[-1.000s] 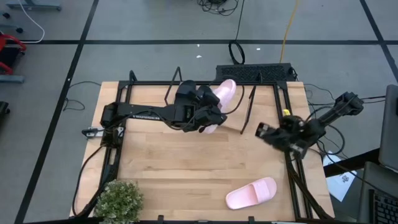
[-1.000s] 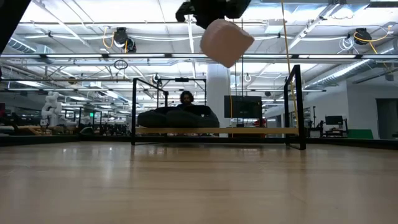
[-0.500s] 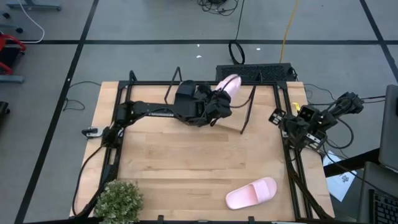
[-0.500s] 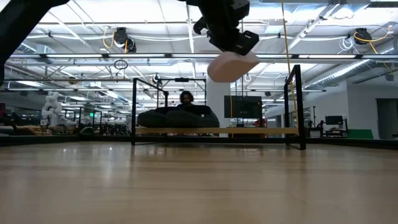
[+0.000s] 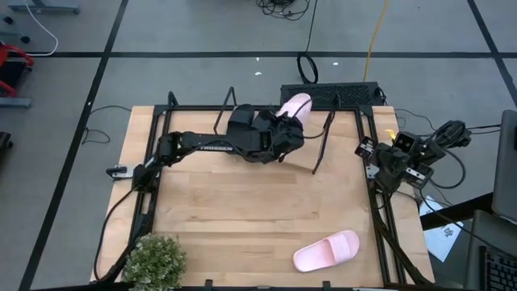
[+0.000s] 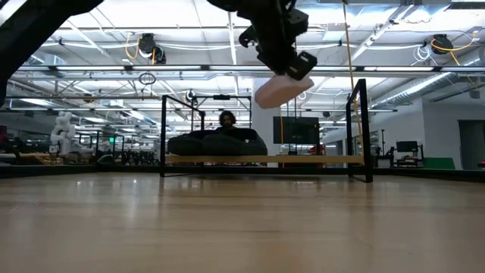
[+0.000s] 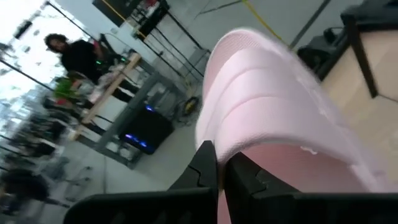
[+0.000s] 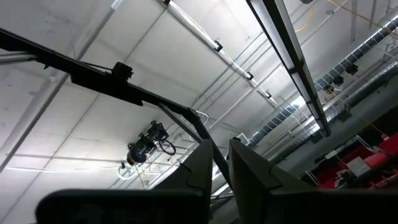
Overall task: Pick and place slides into the shelf
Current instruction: Put the top pink slipper on the shelf
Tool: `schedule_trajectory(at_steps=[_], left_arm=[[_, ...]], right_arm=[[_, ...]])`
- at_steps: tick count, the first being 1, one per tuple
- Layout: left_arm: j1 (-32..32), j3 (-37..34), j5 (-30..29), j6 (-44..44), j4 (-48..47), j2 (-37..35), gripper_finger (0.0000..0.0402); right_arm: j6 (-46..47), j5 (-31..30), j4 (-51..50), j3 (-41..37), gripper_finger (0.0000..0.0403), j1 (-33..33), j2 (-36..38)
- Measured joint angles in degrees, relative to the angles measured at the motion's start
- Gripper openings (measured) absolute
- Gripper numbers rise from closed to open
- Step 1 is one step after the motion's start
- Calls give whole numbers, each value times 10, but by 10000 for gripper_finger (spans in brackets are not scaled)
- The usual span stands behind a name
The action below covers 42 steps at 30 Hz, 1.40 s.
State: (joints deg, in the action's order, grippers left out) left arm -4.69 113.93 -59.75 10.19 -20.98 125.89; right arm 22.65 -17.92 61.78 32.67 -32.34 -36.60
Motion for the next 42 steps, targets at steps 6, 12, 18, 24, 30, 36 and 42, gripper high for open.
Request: schedule_trajectory(at_steps=[6, 12, 18, 24, 30, 36, 42], left_arm=[[1, -2, -16, 5, -14, 25, 0], [1, -1, -22, -10, -34, 30, 0], [11, -1, -13, -27, -32, 33, 0], [10, -1, -1, -43, -33, 36, 0], [11, -1, 3, -56, -39, 35, 0], [10, -1, 3, -94, -72, 35, 0], [11, -1, 11, -105, -76, 46, 0]], right_arm=[[7, 0, -16, 0, 45, 0, 11], [16, 0, -26, 0, 45, 0, 14], [22, 0, -37, 0, 45, 0, 13], [22, -1, -37, 0, 45, 0, 14], [22, -1, -40, 0, 45, 0, 14], [22, -1, -42, 0, 45, 0, 14], [22, -1, -44, 0, 45, 0, 13]])
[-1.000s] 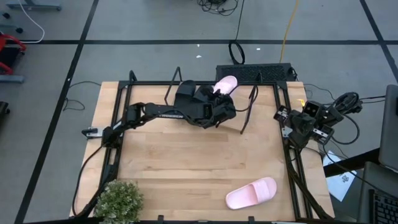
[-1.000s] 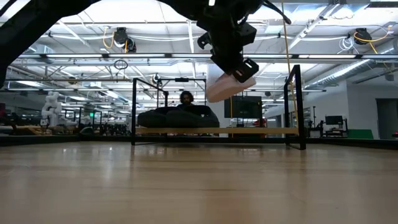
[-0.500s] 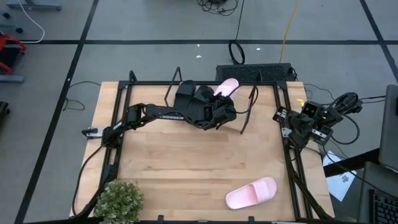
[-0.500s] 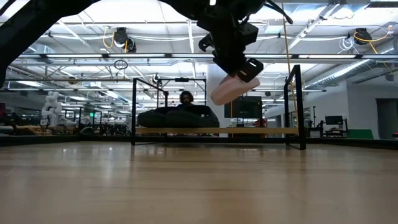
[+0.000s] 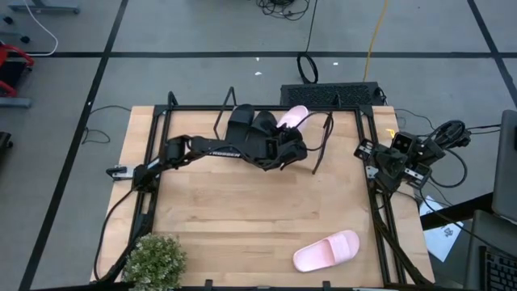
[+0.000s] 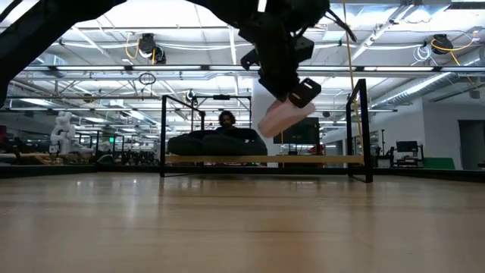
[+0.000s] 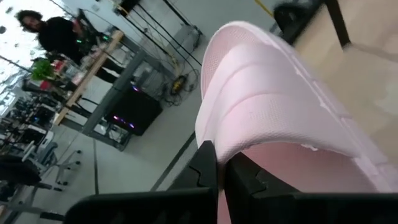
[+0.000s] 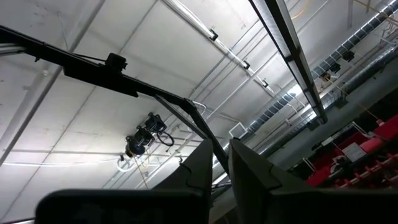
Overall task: Pick and place slides into the shelf
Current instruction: Put the top pink slipper on the shelf
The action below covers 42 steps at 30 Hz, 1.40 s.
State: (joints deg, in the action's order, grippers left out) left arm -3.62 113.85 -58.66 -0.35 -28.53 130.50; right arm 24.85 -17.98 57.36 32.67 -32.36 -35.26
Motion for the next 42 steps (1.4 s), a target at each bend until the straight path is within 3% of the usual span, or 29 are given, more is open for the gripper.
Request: schedule_trajectory(at_steps=[14, 42], left_arm=[[0, 0, 4, 17, -14, 23, 0], [-32, 0, 73, 2, -2, 37, 0]], right_arm=[[15, 1, -11, 0, 45, 0, 0], [15, 1, -11, 0, 45, 0, 0]])
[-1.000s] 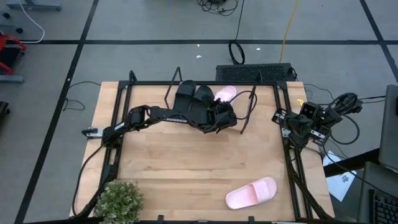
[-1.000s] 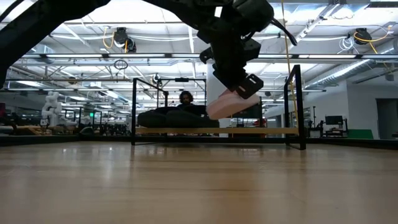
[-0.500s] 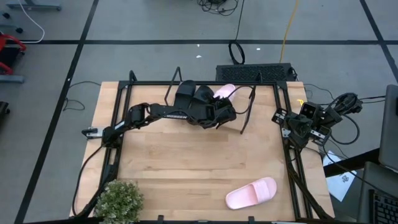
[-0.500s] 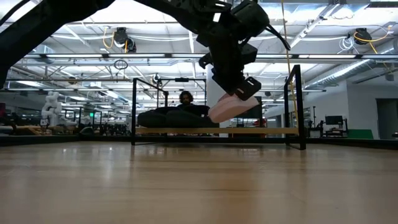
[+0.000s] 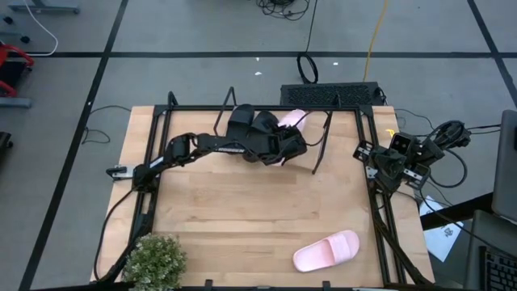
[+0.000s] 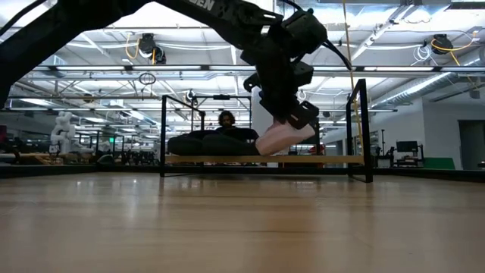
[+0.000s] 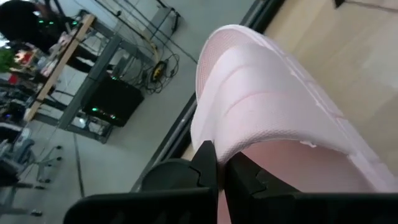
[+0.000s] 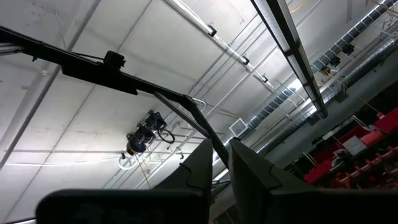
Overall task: Pick and place slides into the shelf
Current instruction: Put the top pink slipper on the shelf
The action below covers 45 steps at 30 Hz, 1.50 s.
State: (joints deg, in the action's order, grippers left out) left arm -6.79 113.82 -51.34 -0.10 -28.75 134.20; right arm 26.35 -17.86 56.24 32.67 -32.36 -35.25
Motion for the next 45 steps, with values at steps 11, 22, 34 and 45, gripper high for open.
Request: schedule_trajectory(at_steps=[11, 22, 34, 45], left_arm=[[3, 0, 6, -6, 10, 17, 1], [-4, 0, 53, -2, 14, 16, 11], [-15, 0, 128, -23, 20, 16, 67], [-16, 0, 143, -35, 19, 16, 114]], right_arm=[[6, 0, 0, 0, 45, 0, 0], [5, 0, 0, 0, 45, 0, 0], [4, 1, 0, 0, 45, 0, 0], [5, 2, 0, 0, 45, 0, 0]])
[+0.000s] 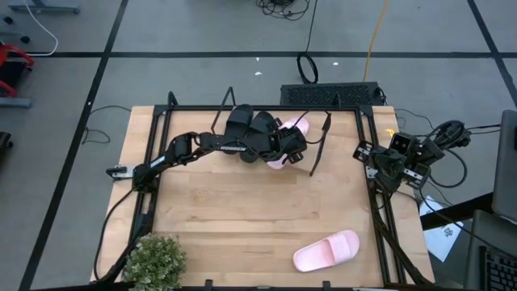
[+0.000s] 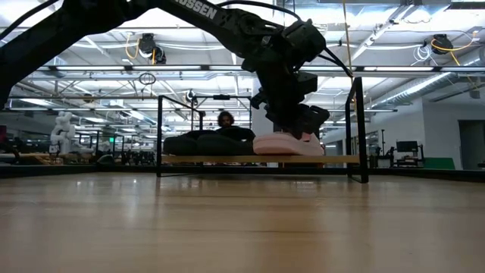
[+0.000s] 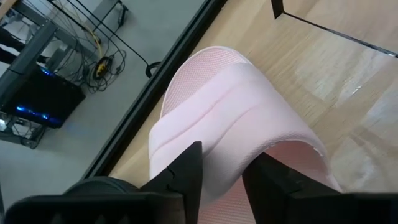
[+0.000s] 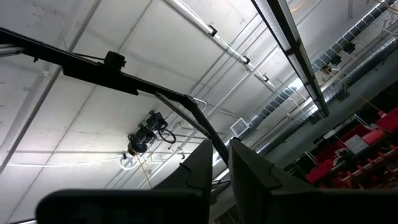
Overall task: Pick and place slides into the shelf
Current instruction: Put the top pink slipper on the shelf
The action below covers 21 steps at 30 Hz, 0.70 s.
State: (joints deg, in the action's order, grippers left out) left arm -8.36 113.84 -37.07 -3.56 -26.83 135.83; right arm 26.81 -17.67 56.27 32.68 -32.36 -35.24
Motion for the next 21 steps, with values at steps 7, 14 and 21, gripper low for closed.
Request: schedule_trajectory(at_steps=[7, 14, 21], left_arm=[[0, 0, -2, 3, 0, 0, 139], [0, 0, -40, 22, -2, 0, 137], [0, -1, -50, 35, -3, 0, 112]], right_arm=[[10, 0, 0, 0, 45, 0, 0], [9, 0, 0, 0, 45, 0, 0], [8, 0, 0, 0, 45, 0, 0]])
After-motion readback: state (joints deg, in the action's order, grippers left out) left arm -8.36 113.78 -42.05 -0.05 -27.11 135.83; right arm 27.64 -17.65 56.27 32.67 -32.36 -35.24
